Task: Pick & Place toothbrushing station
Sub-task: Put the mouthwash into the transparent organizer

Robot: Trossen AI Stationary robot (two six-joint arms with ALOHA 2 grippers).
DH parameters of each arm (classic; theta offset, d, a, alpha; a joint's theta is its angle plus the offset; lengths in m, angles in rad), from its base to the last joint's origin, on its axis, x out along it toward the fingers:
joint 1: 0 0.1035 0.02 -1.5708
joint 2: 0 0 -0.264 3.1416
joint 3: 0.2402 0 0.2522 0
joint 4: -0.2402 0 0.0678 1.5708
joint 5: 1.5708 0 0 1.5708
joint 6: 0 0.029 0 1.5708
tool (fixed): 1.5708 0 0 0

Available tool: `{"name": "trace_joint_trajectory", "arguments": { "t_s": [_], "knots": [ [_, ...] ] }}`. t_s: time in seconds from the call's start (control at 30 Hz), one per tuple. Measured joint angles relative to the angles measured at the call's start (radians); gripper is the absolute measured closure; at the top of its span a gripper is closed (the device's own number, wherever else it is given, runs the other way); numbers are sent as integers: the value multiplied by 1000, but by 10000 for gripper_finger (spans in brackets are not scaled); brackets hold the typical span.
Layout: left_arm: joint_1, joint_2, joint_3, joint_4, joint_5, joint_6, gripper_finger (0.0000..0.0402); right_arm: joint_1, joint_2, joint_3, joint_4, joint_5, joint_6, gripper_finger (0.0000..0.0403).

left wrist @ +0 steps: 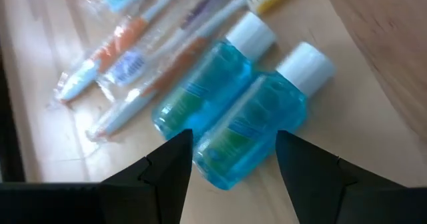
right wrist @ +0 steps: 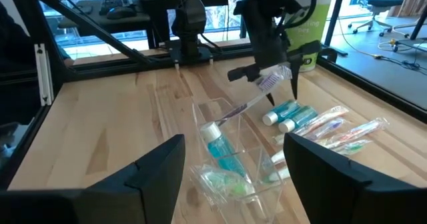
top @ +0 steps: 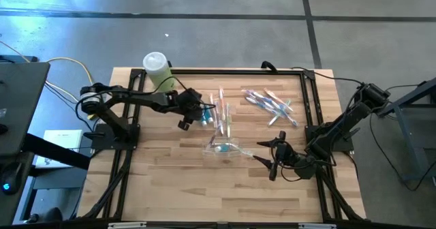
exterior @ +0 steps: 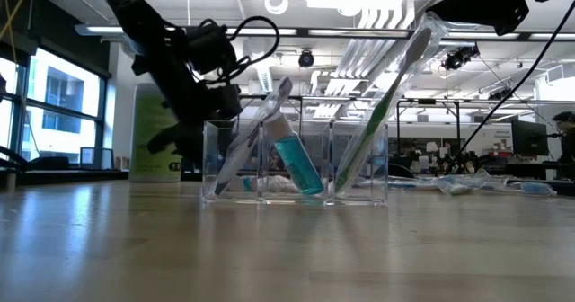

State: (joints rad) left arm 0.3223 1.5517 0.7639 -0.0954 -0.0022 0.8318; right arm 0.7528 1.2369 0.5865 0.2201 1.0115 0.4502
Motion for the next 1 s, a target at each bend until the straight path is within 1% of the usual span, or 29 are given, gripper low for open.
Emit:
{"name": "trace_joint_trajectory", "arguments": {
  "t_s": [0.27,0.43,0.53,0.73,1.0],
  "knots": [
    [0,11,1,-5,-2,-36,195,0,0,0,-2,0,1,156],
    [1,70,2,3,-4,-44,195,0,0,0,-4,0,1,156],
    [3,103,4,9,-24,-66,195,0,0,0,-6,0,1,156],
    [4,123,4,32,-22,-77,195,0,0,0,-7,0,-1,156],
    [-20,126,4,3,-30,-183,198,0,0,0,-13,0,-1,156]
  ]
}}
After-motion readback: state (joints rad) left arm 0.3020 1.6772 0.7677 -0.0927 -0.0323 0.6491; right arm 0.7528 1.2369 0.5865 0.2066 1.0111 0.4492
